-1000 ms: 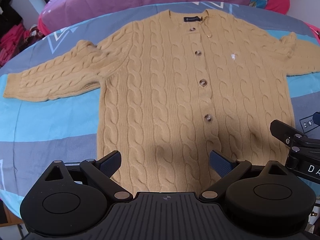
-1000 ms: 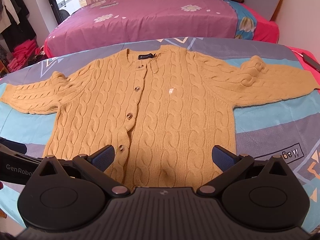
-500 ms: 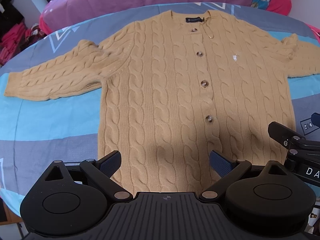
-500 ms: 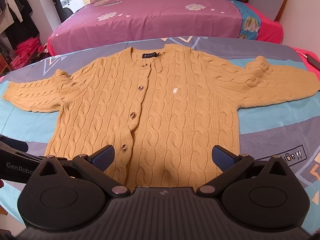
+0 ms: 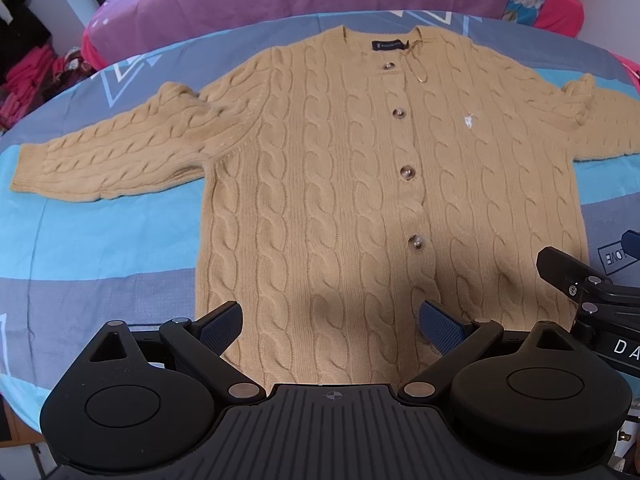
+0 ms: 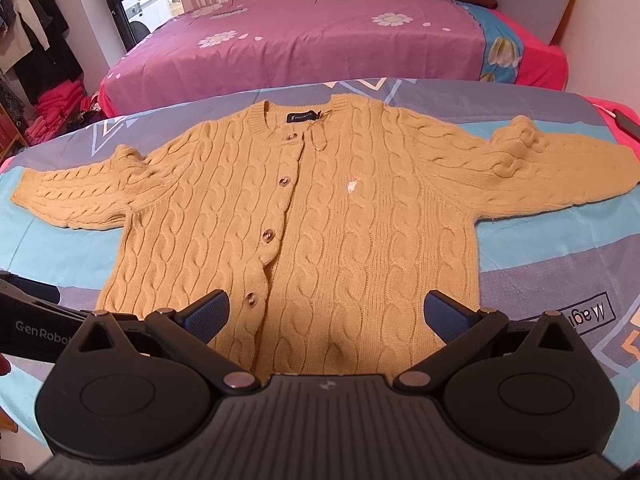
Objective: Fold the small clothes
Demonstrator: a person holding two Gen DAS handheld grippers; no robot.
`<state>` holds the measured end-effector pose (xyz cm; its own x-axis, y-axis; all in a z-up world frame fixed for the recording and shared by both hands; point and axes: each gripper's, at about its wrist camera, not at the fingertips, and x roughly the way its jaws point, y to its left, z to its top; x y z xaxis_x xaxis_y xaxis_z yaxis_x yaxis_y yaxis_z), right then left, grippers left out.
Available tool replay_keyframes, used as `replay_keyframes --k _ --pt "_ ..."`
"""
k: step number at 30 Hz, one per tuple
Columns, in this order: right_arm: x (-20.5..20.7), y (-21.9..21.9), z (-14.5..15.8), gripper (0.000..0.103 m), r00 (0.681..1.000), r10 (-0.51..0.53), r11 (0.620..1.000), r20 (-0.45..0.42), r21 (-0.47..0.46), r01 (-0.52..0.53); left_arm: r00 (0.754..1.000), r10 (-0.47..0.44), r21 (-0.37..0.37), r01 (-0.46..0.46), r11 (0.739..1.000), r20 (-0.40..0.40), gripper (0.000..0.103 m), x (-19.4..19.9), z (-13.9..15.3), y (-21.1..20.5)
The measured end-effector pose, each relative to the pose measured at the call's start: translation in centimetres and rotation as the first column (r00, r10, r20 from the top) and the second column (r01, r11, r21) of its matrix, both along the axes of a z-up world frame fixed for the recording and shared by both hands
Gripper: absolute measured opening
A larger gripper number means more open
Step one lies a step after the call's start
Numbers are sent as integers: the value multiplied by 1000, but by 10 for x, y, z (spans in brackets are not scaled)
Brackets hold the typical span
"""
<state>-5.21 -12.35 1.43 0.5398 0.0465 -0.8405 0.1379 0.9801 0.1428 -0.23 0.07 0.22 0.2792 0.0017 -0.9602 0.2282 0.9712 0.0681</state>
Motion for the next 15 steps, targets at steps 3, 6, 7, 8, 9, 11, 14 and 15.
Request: replay_keyframes --k 3,6,7,8,9,11,14,15 --pt "-1 -1 -1 103 1000 -3 1000 -3 7 3 1000 -3 -2 3 1000 -1 103 0 0 0" --pt "-3 -1 -3 103 1000 -9 1000 -10 12 9 1000 -8 -1 8 1000 -7 103 -1 -2 -1" --pt "-3 -1 -4 103 1000 -11 1000 -14 16 11 1000 -10 -1 10 1000 -10 103 -1 -3 -2" --pt "-3 -2 -5 103 1000 -14 1000 -18 21 14 1000 -13 0 13 1000 -13 103 -1 -4 -3" --pt "-4 -2 -6 103 1000 -16 1000 -21 26 17 1000 -15 0 15 1000 -16 103 -2 -5 -3" --pt "-4 -2 -6 103 999 -23 999 -24 36 24 1000 -20 1 20 1000 -18 103 -3 -5 -3" --pt "-1 0 -6 103 1000 -9 999 -21 38 10 1000 -12 2 12 1000 -11 103 -1 -4 -1" --pt "-1 1 -6 103 1000 1 999 -18 37 0 1000 -7 1 7 1000 -10 103 0 -4 -1"
